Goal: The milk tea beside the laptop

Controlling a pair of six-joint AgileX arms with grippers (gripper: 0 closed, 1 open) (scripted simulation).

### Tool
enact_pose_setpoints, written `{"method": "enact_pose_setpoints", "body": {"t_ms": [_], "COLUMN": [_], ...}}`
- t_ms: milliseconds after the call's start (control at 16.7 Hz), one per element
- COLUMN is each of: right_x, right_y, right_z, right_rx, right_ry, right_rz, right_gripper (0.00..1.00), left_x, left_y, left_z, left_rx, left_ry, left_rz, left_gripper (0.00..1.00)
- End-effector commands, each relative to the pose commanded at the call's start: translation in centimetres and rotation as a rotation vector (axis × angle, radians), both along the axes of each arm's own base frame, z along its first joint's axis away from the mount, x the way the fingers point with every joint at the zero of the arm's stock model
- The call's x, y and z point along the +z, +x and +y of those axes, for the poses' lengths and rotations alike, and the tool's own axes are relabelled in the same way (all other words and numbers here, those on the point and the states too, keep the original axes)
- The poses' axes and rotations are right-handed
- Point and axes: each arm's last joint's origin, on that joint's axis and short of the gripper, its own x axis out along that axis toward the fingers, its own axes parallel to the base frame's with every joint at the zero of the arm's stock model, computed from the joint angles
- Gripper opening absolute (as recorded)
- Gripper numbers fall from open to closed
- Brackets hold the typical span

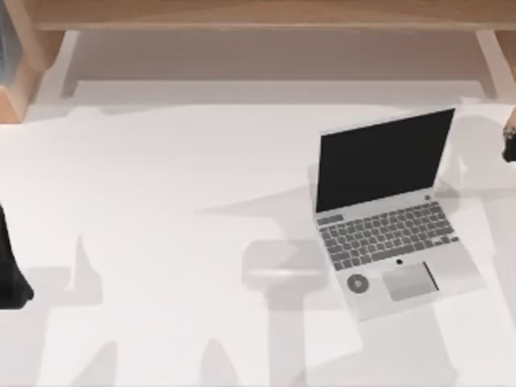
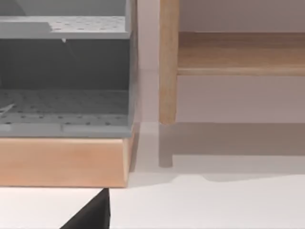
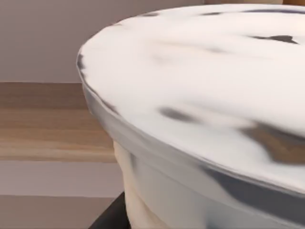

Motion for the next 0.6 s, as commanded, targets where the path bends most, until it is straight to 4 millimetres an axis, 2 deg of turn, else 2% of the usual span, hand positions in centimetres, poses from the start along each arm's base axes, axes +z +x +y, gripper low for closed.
{"method": "enact_pose_setpoints", "body": {"t_ms": [360, 600], "right_x": [-1.5, -2.8], "right_y": [-4.4, -6.5], "right_z": [1.1, 1.4], "right_rx": [-0.019, -0.038], "right_ry": [0.007, 0.003], "right_rz": [0.106, 0.174], "right_gripper": [0.0, 0.0], "left_x": [0.0, 0.0], "left_y": [0.0, 0.0], "left_z": [0.0, 0.0], "left_rx": [0.0, 0.0], "left_ry": [0.0, 0.0], "left_rz": [0.0, 0.0], "left_gripper": [1.0, 1.0]}}
